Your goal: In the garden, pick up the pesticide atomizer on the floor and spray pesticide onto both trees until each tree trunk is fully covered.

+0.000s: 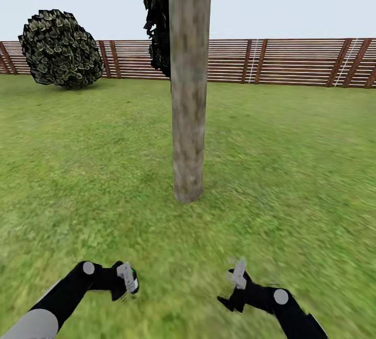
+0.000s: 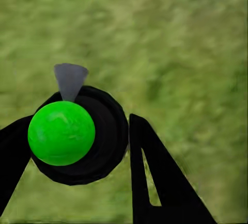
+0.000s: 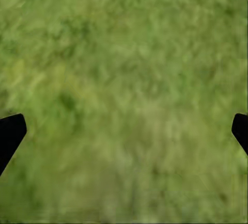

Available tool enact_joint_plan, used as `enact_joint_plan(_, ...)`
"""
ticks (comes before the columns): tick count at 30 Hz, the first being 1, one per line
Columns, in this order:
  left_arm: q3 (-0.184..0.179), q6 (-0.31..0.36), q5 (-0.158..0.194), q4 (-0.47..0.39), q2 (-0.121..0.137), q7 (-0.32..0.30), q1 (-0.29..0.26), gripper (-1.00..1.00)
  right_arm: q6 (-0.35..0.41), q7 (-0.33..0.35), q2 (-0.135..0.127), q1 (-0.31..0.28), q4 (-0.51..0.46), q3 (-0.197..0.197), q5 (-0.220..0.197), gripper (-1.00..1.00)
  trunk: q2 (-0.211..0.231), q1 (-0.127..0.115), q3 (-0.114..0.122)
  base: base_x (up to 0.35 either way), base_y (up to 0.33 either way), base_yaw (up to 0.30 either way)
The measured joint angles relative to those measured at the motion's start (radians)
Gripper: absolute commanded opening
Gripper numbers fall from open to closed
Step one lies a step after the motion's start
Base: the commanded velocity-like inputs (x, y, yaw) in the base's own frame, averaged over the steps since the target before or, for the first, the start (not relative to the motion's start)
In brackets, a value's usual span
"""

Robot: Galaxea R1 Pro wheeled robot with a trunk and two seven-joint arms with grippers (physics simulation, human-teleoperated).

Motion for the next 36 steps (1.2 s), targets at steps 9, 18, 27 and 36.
enact_joint_plan(9, 0.329, 0.225, 0.026, 0.014, -0.104, 0.313, 0.002, -1.00, -0.211, -0.620, -0.040, 0.006, 0.354, -0.564, 0.006, 1.00, 0.000, 0.000, 0.000, 0.000, 0.000, 0.000)
enact_joint_plan(18, 0.333, 0.421, 0.135, -0.057, -0.177, 0.392, -0.012, -1.00, -0.286, -0.708, -0.048, 0.008, 0.450, -0.582, 0.000, 1.00, 0.000, -0.001, 0.000, 0.153, -0.004, 0.000)
enact_joint_plan(27, 0.323, 0.666, 0.140, -0.273, -0.247, 0.397, -0.028, -1.00, -0.304, -0.710, -0.053, 0.009, 0.475, -0.584, 0.000, 1.00, 0.000, -0.001, 0.000, 0.291, -0.137, 0.000)
enact_joint_plan(36, 0.306, 0.690, 0.141, -0.296, -0.273, 0.398, -0.022, -1.00, -0.304, -0.709, -0.052, 0.010, 0.496, -0.583, 0.000, 1.00, 0.000, -0.001, 0.003, 0.281, -0.196, -0.064)
